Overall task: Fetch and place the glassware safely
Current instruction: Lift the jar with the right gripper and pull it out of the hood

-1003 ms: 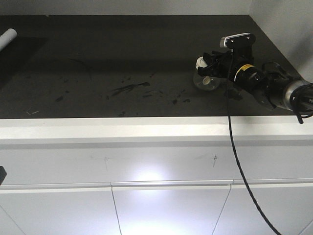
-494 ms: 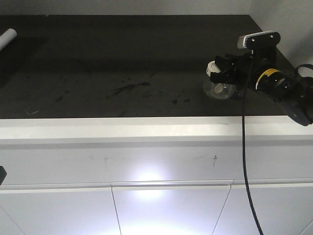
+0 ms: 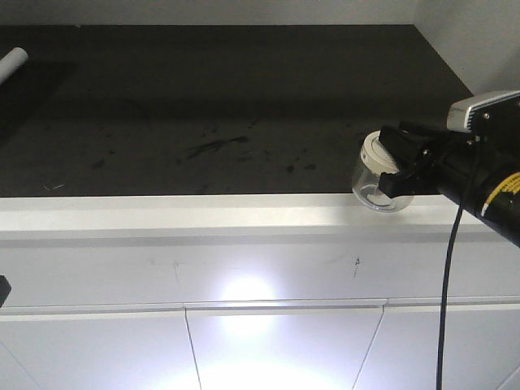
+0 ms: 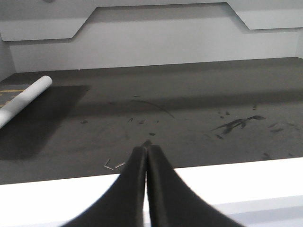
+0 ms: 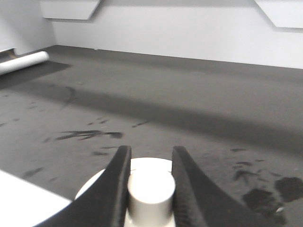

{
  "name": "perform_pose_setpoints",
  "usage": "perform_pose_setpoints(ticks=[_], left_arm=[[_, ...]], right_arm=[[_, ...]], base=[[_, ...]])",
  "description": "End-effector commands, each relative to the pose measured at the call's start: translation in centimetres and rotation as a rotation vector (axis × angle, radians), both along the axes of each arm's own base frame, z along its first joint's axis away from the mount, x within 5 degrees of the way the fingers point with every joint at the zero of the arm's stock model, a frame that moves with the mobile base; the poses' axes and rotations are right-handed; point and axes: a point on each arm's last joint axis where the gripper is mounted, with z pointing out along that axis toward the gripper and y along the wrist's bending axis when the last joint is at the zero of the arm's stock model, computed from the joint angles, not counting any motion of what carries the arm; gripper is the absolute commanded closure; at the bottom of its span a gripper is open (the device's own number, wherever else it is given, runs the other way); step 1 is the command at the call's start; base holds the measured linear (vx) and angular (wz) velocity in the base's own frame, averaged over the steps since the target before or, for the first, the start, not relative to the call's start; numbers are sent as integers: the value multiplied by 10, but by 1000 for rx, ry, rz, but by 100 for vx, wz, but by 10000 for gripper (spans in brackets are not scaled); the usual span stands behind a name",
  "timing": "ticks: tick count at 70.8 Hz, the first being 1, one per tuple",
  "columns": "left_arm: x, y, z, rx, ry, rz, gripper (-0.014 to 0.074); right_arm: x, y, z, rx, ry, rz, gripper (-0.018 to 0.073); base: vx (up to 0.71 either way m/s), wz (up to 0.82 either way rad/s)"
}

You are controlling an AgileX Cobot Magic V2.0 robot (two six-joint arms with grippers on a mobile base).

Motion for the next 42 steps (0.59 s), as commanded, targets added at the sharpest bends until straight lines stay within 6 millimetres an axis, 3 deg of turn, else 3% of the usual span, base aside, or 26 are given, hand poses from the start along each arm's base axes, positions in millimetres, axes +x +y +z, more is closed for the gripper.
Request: perform_pose_setpoints(ticks=[1,42], left_arm=[[2,0,15,-23,-95,-3,603],[2,0,15,-23,-95,-3,603]], right_arm=[[-18,13,29,63,-153,85,563],[-88,114,42,104,-162,530,563]], base=[[0,0],[0,0]])
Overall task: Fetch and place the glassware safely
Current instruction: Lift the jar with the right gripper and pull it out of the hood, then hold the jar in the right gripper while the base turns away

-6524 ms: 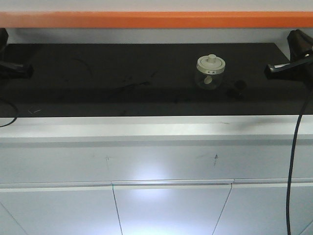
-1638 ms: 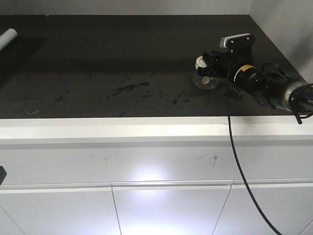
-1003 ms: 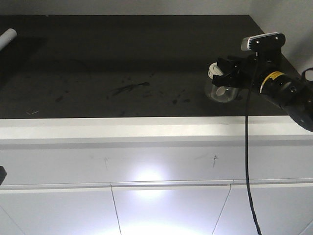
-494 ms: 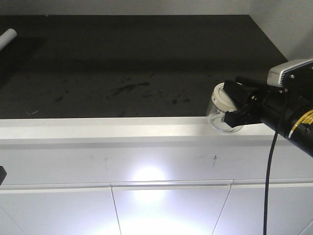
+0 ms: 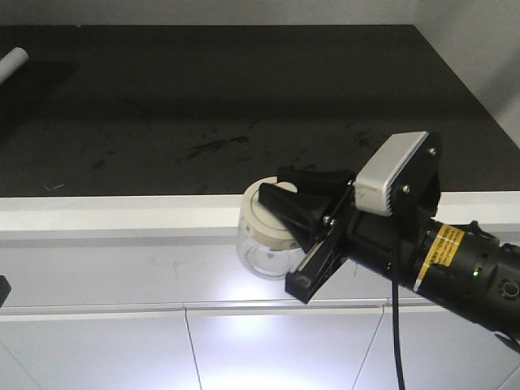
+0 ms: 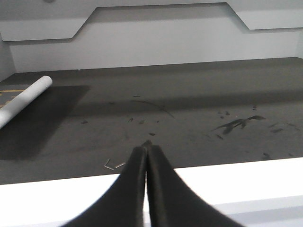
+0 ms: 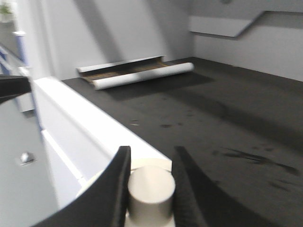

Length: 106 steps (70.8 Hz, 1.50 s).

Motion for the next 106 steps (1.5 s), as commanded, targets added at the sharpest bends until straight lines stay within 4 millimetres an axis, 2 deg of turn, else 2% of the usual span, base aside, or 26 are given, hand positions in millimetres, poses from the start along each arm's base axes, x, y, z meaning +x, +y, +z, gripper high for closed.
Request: perform_pose_setpoints(ticks=[1,11,22,106], left_arm=[[2,0,15,-23,-95,-3,603],[2,0,15,-23,-95,-3,603],[2,0,15,-23,-95,-3,603],[2,0,15,-23,-95,-3,603]], right_arm=[[-15,12,25,108,-75,91,563],[-31,28,24,108,-69,179,563],[-37,33,24,109,-68,211,563],[-37,33,24,108,-67,209,563]], base=[[0,0],[0,0],[0,0],[0,0]])
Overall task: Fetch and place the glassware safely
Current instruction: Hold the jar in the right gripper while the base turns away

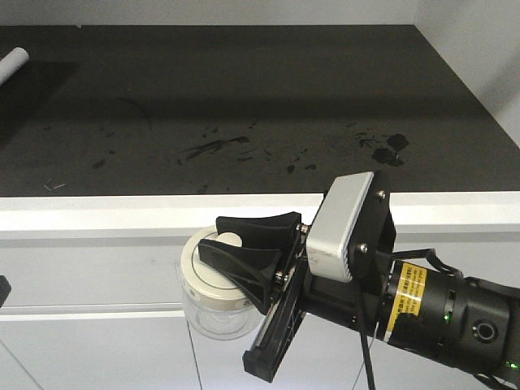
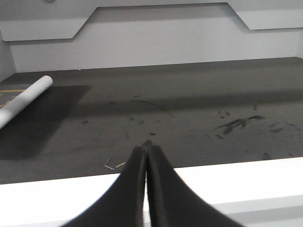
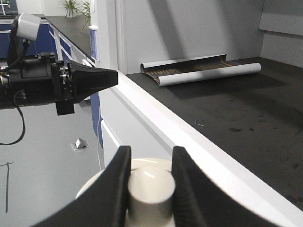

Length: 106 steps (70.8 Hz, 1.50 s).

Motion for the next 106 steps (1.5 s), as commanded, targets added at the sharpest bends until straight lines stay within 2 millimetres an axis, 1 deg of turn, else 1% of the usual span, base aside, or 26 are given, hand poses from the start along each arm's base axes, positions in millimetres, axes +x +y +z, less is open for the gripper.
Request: perform_pose_setpoints(ticks=[1,30,54,82,106], left_arm=[[2,0,15,-23,-95,-3,603],[2,0,15,-23,-95,-3,603],[2,0,15,-23,-95,-3,603],[2,0,15,-23,-95,-3,603],[2,0,15,-23,-95,-3,603]], right_arm=[[-4,-1,25,121,-63,30,563],[-4,-1,25,121,-63,30,563],[-4,-1,25,121,-63,30,563],[-4,-1,25,121,-63,30,563],[-4,-1,25,121,-63,30,563]], base=[[0,1],[-2,7],[-5,28],[-1,44],[-1,65]])
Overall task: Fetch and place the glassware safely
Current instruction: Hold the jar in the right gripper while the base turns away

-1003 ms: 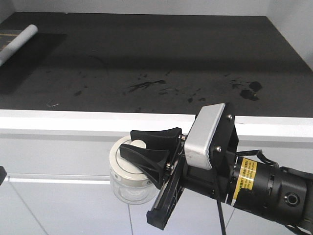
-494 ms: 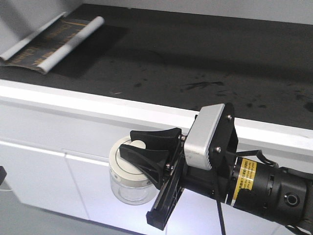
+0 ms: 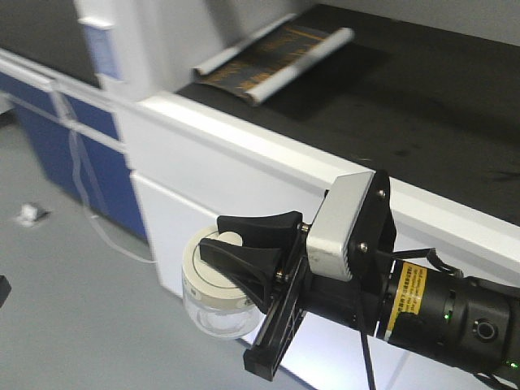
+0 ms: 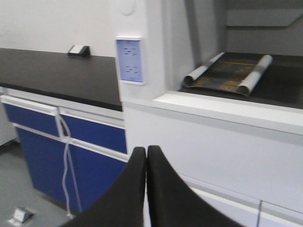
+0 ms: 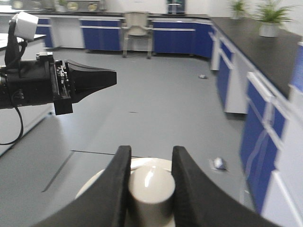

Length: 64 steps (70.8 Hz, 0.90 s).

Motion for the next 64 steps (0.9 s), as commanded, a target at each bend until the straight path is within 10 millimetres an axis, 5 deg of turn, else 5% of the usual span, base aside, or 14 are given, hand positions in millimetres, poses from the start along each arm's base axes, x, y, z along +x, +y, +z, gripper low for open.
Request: perform_pose_setpoints(ticks=[1,64], left_arm=[[2,0,15,-23,-95,-3,603],[2,0,15,-23,-92,-3,603]], right_arm=[[-5,-1,25,123,-64,31,563],[-5,-1,25,123,-64,31,563]], base=[[-1,75],[2,74]])
